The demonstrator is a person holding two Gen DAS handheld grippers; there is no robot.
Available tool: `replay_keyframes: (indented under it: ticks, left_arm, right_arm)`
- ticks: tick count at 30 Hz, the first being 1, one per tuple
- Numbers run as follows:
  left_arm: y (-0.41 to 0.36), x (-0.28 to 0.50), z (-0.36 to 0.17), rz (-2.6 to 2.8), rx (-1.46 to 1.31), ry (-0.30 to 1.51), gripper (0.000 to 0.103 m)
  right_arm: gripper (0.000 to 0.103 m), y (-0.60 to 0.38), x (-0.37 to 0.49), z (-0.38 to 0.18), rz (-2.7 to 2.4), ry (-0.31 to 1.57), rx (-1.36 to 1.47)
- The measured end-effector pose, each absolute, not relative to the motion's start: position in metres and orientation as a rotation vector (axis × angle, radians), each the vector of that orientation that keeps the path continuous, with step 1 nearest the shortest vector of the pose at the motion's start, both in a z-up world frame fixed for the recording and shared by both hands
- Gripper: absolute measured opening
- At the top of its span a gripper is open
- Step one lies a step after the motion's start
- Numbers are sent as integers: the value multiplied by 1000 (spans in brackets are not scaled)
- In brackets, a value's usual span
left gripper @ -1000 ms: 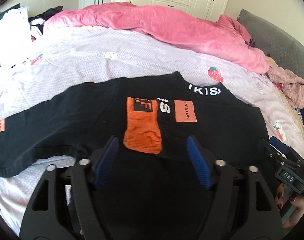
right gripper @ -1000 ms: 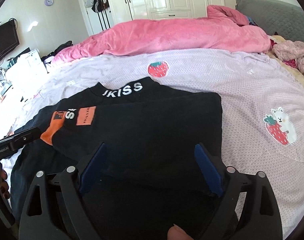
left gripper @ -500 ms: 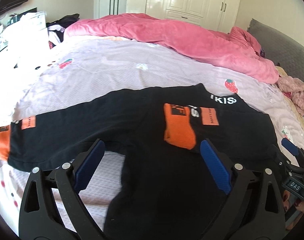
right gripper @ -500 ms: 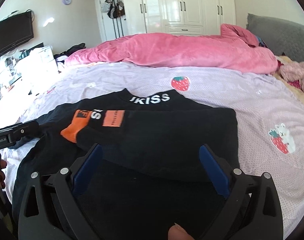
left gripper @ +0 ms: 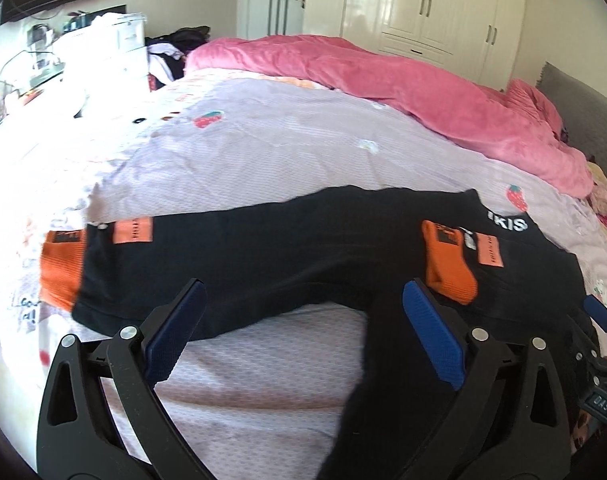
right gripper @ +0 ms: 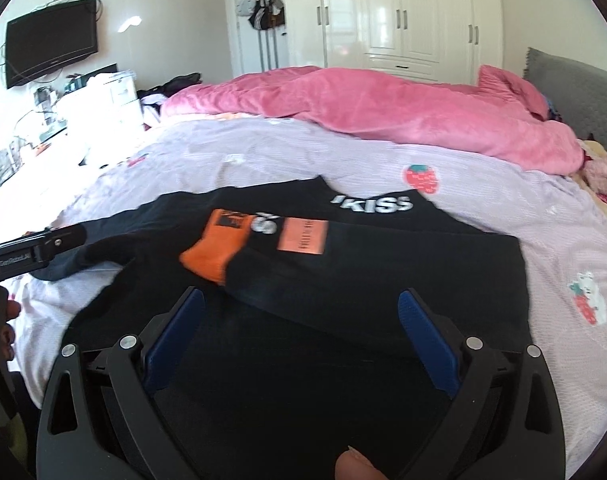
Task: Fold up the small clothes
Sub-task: 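Move the left tool to the orange cuff of the other sleeve, then close the left tool on the orange cuff and lift the sleeve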
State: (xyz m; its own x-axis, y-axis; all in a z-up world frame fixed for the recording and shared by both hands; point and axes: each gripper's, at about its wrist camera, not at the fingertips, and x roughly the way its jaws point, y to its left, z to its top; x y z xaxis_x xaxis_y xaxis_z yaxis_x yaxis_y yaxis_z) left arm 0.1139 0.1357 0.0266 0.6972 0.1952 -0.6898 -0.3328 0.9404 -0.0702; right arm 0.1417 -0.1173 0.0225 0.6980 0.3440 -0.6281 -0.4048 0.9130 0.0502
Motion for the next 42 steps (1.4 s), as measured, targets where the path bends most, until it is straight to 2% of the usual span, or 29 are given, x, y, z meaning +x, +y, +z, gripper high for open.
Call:
replay_keyframes:
  ticks: [21, 42]
  left_arm:
    - [232, 71, 32, 551, -256, 657, 93]
    - [304, 57, -12, 715, -446, 665, 93]
  right_arm:
    - [98, 6, 116, 24, 605, 689, -184]
    - [98, 50, 111, 10, 652, 722, -235]
